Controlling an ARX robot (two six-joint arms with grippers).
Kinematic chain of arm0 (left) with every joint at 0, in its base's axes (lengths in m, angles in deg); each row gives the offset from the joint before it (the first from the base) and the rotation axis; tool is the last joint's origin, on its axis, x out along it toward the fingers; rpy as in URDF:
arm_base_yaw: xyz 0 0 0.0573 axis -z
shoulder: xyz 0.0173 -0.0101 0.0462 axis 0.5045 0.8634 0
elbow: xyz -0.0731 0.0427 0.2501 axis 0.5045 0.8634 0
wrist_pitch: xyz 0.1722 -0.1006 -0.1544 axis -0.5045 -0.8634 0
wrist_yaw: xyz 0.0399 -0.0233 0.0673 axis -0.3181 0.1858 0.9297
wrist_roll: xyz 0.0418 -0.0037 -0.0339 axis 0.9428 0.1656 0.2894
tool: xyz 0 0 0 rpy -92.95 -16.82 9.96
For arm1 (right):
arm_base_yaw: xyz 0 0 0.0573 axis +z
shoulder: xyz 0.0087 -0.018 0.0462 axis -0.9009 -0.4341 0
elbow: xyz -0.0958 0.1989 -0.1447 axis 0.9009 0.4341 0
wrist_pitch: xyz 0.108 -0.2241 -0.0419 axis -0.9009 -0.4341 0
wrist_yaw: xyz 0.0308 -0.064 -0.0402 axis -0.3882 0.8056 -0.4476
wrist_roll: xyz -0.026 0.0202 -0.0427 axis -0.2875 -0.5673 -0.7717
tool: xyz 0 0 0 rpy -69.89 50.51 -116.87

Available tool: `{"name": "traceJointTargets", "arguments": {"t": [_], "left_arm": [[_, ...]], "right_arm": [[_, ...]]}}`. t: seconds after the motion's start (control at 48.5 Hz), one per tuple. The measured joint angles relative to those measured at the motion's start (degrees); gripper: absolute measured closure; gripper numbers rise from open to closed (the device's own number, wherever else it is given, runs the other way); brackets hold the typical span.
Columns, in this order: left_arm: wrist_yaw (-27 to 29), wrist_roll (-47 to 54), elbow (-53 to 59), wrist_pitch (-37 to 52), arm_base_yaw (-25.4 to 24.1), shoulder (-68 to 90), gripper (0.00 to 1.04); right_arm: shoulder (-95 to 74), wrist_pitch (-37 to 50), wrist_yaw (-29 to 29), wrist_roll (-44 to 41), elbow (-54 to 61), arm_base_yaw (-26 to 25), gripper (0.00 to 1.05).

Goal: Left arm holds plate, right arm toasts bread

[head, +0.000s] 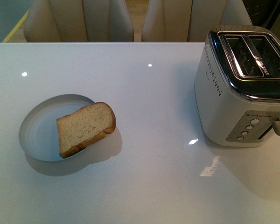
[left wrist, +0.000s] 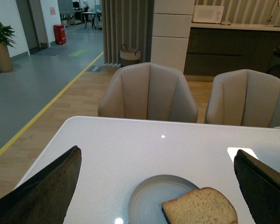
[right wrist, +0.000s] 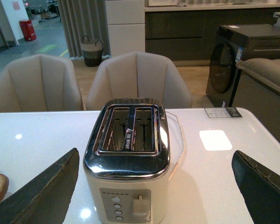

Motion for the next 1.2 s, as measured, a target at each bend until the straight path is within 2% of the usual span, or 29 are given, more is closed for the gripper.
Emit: {"name": "traceJointTargets", "arguments": {"t": [0.495,0.516,0.557,0.619,0.681,0.764,0.929,1.197], "left_arm": [[0.0,0.0,0.0,0.0,0.0,0.0,0.07],[-1.29,-0.83,-0.35,-1.11,-0.26,0.66,0.07],[-10.47,-5.9,-6.36,-15.06,-3.08,7.98,0.07],[-18.01,-12.09,-13.68,-30.36,-5.92,19.82,0.07],[-20.76,-14.47,-16.02,-33.79,-7.69,24.61,0.07],[-22.38,-14.82,-18.45,-29.64,-9.94,29.68,0.07],[-22.51,-13.2,-19.96,-12.57,-11.67,46.4,0.07],[-19.1,-15.08,-25.29,13.33,-11.65,76.7,0.07]], "right_arm": [[0.0,0.0,0.0,0.0,0.0,0.0,0.09],[0.0,0.0,0.0,0.0,0.0,0.0,0.09],[0.0,0.0,0.02,0.0,0.0,0.0,0.09],[0.0,0.0,-0.17,0.0,0.0,0.0,0.09],[0.0,0.0,-0.13,0.0,0.0,0.0,0.09],[0.0,0.0,-0.02,0.0,0.0,0.0,0.09],[0.0,0.0,-0.02,0.0,0.0,0.0,0.09],[0.0,0.0,-0.02,0.0,0.0,0.0,0.09]]}}
